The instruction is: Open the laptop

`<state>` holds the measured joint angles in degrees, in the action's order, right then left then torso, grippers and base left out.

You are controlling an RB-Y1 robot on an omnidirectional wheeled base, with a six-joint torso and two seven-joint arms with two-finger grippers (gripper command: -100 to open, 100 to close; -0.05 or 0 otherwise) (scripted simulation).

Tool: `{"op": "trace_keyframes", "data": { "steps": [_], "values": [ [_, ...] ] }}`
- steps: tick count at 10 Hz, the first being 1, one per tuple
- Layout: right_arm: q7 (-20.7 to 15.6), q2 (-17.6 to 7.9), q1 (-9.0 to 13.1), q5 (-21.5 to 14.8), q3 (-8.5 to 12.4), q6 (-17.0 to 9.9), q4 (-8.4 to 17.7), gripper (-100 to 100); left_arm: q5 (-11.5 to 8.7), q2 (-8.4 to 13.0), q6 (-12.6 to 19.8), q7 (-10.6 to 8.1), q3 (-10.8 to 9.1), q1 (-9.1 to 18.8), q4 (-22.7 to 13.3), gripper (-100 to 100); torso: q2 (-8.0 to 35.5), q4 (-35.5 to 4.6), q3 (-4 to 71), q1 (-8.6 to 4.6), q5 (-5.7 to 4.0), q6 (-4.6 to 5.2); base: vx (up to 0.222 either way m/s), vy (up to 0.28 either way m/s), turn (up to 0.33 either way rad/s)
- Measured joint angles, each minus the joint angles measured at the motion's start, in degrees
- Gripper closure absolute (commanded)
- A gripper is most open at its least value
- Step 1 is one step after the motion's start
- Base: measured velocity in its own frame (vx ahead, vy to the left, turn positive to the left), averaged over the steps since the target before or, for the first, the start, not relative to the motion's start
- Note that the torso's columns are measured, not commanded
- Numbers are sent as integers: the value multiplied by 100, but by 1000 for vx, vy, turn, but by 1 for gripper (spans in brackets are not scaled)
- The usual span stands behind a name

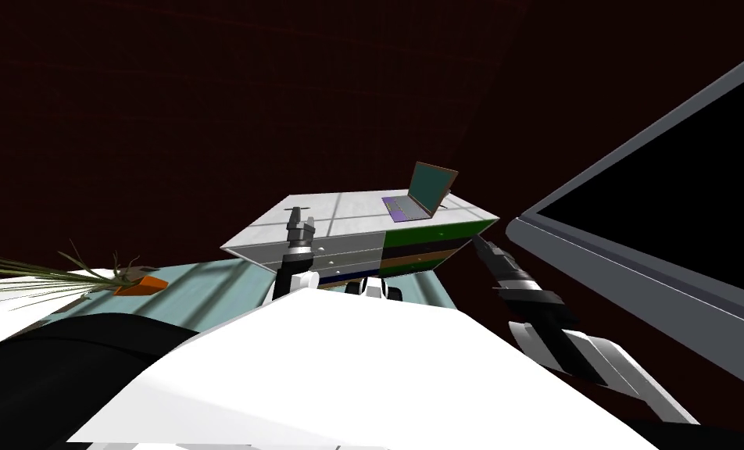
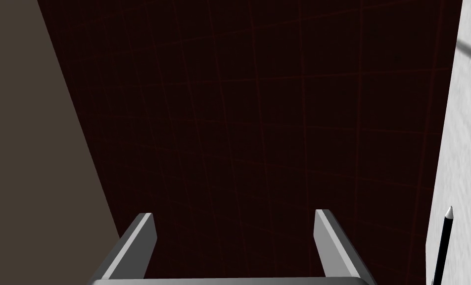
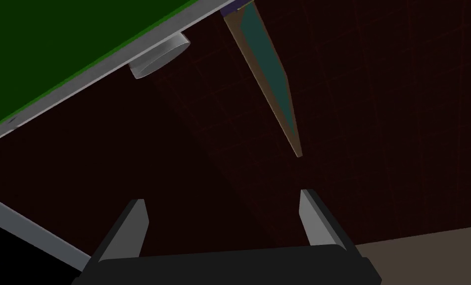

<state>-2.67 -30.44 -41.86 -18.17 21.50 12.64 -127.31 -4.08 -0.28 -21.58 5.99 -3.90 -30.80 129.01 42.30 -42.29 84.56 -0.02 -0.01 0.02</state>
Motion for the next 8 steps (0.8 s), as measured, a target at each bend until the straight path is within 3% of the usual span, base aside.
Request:
{"op": "trace_keyframes", "data": {
  "steps": [2, 8],
  "values": [
    [-42, -297, -187, -253, 233, -132, -23, -100, 0, 0, 0, 0, 0, 1, 0, 0, -1, 0, 1, 3, 1, -3, 11, 20, 87],
    [-116, -1167, -443, -793, 789, -362, 211, -100, 0, 0, 0, 0, 0, 0, 0, 0, 2, -1, -2, -4, -2, -2, 10, 11, 63]
  ]
}}
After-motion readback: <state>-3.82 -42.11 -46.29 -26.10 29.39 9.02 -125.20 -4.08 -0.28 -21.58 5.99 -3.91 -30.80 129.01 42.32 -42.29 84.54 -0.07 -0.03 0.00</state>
